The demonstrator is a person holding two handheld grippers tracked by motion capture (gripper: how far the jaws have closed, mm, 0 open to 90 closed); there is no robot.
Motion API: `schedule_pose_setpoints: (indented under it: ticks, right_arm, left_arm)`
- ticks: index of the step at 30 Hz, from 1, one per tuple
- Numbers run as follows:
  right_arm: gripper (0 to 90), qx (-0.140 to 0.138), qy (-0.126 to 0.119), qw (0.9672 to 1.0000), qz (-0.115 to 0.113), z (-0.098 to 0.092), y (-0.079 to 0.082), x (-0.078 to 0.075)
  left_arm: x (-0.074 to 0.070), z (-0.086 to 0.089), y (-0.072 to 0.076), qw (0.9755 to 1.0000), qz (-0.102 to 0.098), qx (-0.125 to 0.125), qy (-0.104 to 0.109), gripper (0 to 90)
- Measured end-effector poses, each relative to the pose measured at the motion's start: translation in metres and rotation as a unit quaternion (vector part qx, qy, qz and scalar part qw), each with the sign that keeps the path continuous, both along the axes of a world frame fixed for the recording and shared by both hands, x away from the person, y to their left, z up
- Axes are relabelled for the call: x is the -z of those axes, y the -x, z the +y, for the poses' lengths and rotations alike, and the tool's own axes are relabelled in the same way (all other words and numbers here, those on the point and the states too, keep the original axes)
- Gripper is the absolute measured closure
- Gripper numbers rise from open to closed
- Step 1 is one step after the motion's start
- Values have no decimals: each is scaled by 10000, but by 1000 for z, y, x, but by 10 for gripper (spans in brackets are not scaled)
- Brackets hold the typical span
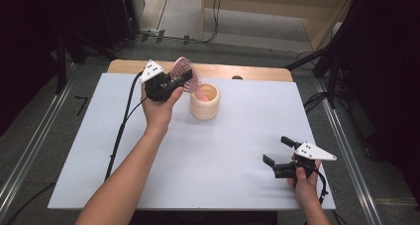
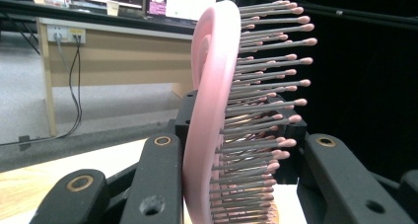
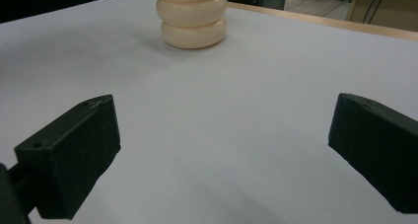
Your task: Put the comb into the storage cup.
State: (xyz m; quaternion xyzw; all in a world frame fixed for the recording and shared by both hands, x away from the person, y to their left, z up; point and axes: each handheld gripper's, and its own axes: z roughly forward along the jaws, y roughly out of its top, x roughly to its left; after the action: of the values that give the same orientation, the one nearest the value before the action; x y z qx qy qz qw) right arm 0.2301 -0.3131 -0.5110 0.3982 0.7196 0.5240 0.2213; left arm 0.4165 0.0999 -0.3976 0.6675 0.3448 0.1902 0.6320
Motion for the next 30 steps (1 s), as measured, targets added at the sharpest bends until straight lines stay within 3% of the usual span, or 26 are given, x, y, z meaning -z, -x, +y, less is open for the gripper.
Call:
schedule_pose_setpoints:
  ticks: [15, 30]
  right_arm:
    - [0, -3, -1, 10000, -1, 0, 0, 0]
    - [0, -7, 1, 10000, -3, 0, 0, 0]
  left_arm:
    - [12, -8, -2, 9999, 119, 8, -89, 653]
    - [23, -14, -5, 9996, 255, -74, -46, 653]
